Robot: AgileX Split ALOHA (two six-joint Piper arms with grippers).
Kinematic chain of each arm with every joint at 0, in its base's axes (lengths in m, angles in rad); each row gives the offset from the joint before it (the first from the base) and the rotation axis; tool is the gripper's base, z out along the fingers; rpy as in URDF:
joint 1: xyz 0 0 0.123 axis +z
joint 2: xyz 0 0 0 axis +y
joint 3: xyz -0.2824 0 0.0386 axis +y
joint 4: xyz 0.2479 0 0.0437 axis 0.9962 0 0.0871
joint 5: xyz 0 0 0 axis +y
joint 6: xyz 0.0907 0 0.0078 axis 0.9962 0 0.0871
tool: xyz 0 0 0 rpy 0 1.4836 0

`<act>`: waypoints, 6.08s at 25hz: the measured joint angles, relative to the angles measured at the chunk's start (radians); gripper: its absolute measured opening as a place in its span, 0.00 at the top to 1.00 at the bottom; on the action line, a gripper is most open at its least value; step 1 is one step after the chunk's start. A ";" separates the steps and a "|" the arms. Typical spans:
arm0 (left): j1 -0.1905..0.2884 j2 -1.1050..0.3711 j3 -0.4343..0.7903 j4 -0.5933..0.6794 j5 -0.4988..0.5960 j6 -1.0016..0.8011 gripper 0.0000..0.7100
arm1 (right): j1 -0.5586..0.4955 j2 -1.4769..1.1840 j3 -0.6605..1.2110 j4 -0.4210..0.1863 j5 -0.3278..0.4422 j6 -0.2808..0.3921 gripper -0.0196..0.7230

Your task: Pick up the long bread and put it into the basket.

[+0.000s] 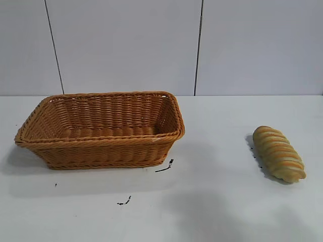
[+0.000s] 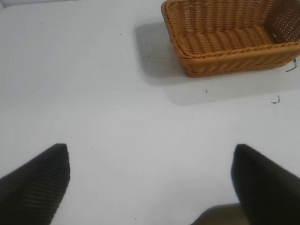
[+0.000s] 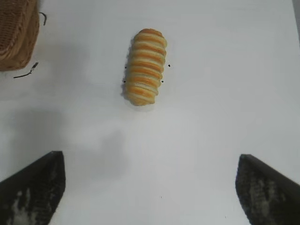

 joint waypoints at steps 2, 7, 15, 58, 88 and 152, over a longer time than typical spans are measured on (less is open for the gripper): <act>0.000 0.000 0.000 0.000 0.000 0.000 0.02 | 0.000 0.105 -0.063 0.008 -0.007 -0.013 0.05; 0.000 0.000 0.000 0.000 0.000 0.000 0.02 | 0.000 0.322 -0.190 0.034 -0.042 -0.027 0.05; 0.000 0.000 0.000 0.000 0.000 0.000 0.02 | 0.000 0.604 -0.265 0.019 -0.146 -0.037 0.05; 0.000 0.000 0.000 0.000 0.000 0.000 0.02 | 0.000 0.701 -0.759 0.038 0.211 -0.062 0.78; 0.000 0.000 0.000 0.000 0.000 0.000 0.02 | 0.629 1.149 -1.412 0.000 0.210 -0.707 0.79; 0.000 0.000 0.000 0.000 0.000 0.000 0.02 | 0.073 1.081 -1.422 -0.042 0.269 0.005 0.15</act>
